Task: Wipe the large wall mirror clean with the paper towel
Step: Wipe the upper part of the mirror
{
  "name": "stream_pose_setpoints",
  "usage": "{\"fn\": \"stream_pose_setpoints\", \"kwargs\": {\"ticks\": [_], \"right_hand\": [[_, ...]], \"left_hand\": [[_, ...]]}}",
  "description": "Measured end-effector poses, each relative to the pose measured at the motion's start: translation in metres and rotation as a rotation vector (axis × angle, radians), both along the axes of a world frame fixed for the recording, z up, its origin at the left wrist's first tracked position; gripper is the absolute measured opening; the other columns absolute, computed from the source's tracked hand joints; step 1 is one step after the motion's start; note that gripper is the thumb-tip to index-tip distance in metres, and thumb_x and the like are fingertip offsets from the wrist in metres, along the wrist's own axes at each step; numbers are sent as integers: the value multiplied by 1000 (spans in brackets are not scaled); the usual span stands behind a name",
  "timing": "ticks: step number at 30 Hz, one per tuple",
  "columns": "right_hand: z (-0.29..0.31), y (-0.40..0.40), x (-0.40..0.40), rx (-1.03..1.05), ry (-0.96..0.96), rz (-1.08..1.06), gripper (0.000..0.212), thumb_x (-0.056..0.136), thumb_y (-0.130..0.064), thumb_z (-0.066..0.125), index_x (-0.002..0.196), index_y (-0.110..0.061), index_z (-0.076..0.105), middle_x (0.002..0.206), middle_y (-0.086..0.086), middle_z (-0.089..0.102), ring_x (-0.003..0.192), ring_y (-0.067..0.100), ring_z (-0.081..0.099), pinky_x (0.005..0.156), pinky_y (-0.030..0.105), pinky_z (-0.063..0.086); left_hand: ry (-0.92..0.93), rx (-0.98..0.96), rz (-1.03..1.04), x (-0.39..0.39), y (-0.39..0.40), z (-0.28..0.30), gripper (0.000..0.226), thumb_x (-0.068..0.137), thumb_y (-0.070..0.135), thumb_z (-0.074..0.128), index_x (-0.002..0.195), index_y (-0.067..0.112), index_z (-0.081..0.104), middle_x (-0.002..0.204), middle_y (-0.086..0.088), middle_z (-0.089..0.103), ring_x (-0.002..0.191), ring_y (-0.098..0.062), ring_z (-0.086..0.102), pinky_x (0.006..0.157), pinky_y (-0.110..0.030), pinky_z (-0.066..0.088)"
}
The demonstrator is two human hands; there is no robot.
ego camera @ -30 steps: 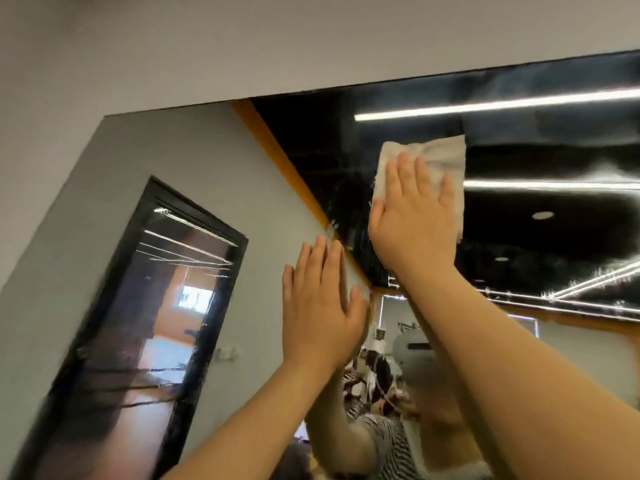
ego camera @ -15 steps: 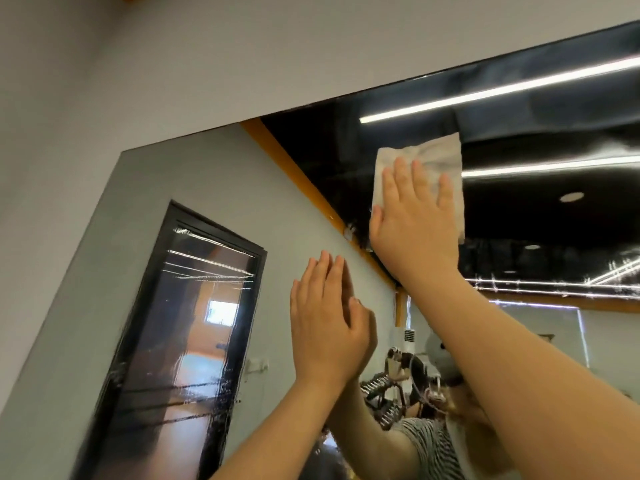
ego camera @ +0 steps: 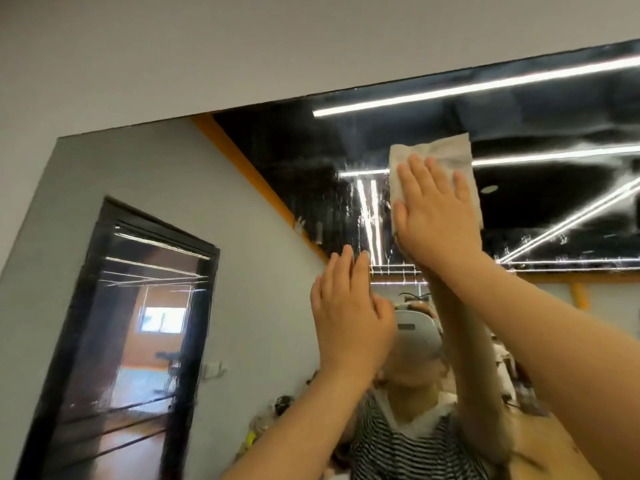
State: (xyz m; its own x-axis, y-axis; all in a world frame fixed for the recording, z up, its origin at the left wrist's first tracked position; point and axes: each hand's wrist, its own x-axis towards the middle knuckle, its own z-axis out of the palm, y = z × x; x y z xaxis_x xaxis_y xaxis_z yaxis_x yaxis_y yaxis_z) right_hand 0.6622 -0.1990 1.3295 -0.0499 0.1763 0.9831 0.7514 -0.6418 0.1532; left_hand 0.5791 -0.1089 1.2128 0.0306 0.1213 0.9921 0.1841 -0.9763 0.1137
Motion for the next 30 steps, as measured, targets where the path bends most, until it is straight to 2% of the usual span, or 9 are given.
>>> {"fn": "stream_pose_setpoints", "kwargs": {"ticks": [2,3,6,10,14,18,23,26,30], "right_hand": [[0,-2,-3,-10,29,-18,61,100,-41,10,156,-17,9,163,6,5,150,23,2,119,44,0],[0,-3,-4,-16,42,-26,65,96,-43,7,156,-17,8,163,5,4,150,22,1,119,44,-1],[1,-5,-6,-41,61,-51,68,93,-45,6,156,-17,7,163,5,2,150,22,0,120,44,-1],[1,-3,-9,-19,73,-59,69,94,-45,8,155,-15,11,163,7,5,150,22,2,119,44,-1],[2,2,-10,6,72,-95,78,88,-52,0,155,-15,14,163,5,8,150,21,4,119,42,0],[2,3,-13,27,104,-126,83,85,-54,-4,155,-15,13,163,5,7,150,21,5,119,42,1],[-2,17,-26,66,197,-140,72,89,-45,1,155,-17,1,163,3,-4,150,18,-5,120,42,-2],[-1,33,-37,89,207,-130,71,89,-42,3,155,-15,0,163,5,-5,150,20,-6,120,46,-3],[7,73,-70,-36,171,-112,58,102,-35,10,155,-15,-4,163,6,-11,149,19,-11,118,45,-8]], "left_hand": [[14,78,-8,-20,14,4,61,83,32,29,139,17,50,148,-5,44,139,-24,36,115,-40,13],[34,87,-2,-31,25,6,59,84,30,31,139,18,50,149,-5,43,141,-24,33,116,-44,14],[27,6,67,-68,76,15,61,86,29,36,145,18,41,158,-6,27,148,-25,13,119,-49,3],[-11,9,239,-105,151,20,55,90,30,37,142,12,41,151,-16,37,142,-35,28,113,-60,24],[74,65,272,-107,187,6,63,94,41,24,151,16,26,157,-13,26,146,-27,15,115,-50,14],[6,148,266,-104,189,2,60,94,37,30,149,14,27,155,-15,31,142,-31,26,111,-51,19],[-3,157,298,-103,190,1,60,93,36,31,147,12,32,152,-18,36,140,-35,33,108,-53,21],[2,156,329,-101,192,2,60,92,37,31,147,12,30,152,-18,36,140,-35,33,108,-54,19],[9,148,323,-100,192,1,60,93,37,31,148,14,29,153,-17,34,142,-33,30,110,-52,19]]}}
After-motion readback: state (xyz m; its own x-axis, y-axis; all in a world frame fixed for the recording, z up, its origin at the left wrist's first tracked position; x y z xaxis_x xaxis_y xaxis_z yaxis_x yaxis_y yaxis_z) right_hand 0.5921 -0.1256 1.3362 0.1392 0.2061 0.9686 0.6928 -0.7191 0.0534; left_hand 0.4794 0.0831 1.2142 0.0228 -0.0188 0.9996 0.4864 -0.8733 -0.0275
